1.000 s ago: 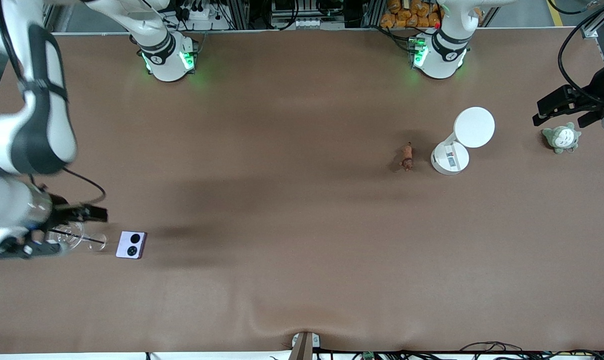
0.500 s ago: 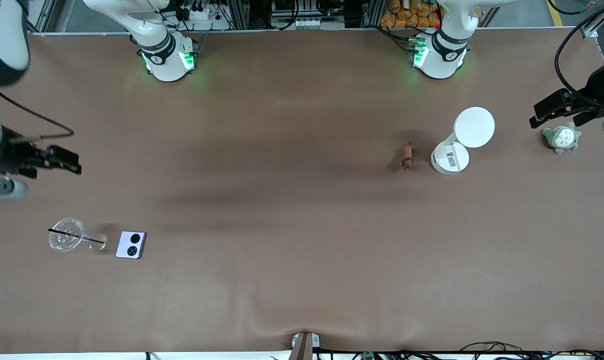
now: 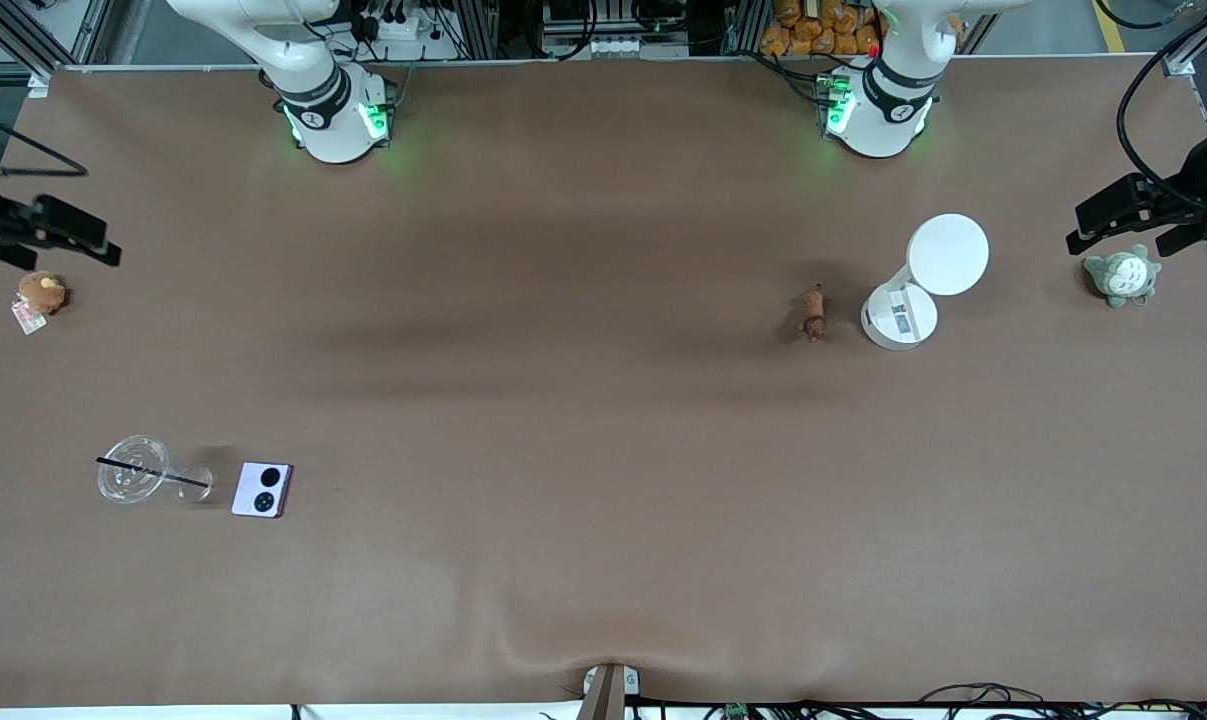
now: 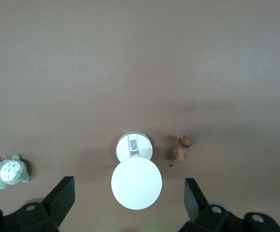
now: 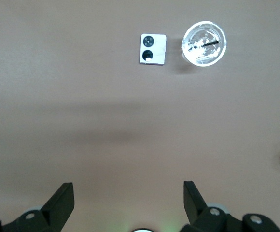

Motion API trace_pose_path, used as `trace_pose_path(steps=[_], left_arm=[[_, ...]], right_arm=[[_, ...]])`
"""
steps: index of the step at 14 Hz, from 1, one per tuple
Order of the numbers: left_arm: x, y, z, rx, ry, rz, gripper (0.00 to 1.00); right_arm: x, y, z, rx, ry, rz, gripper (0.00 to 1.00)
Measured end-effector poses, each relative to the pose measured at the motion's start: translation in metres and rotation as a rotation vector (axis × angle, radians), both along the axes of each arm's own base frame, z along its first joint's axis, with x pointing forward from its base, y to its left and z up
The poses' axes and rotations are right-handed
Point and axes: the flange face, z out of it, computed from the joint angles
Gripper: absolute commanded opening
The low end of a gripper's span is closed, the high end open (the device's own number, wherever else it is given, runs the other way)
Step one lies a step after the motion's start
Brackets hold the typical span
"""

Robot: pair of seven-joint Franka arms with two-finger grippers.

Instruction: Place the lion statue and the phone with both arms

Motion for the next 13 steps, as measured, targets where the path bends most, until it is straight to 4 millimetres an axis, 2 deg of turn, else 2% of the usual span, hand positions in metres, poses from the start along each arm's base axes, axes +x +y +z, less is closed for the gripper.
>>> trace_pose_path(steps=[5, 13], left_arm=[[0.0018, -0.0010, 0.0111, 0.007, -0.027, -0.013, 1.00], [0.0023, -0.0028, 0.0077, 0.007, -0.012, -0.017, 1.00]], right_arm=[[-0.0065, -0.0036, -0.0004, -0.028, 0.016, -0.001, 1.00], [-0.0059, 0.0012, 0.0035, -0.041, 0.006, 0.010, 1.00]])
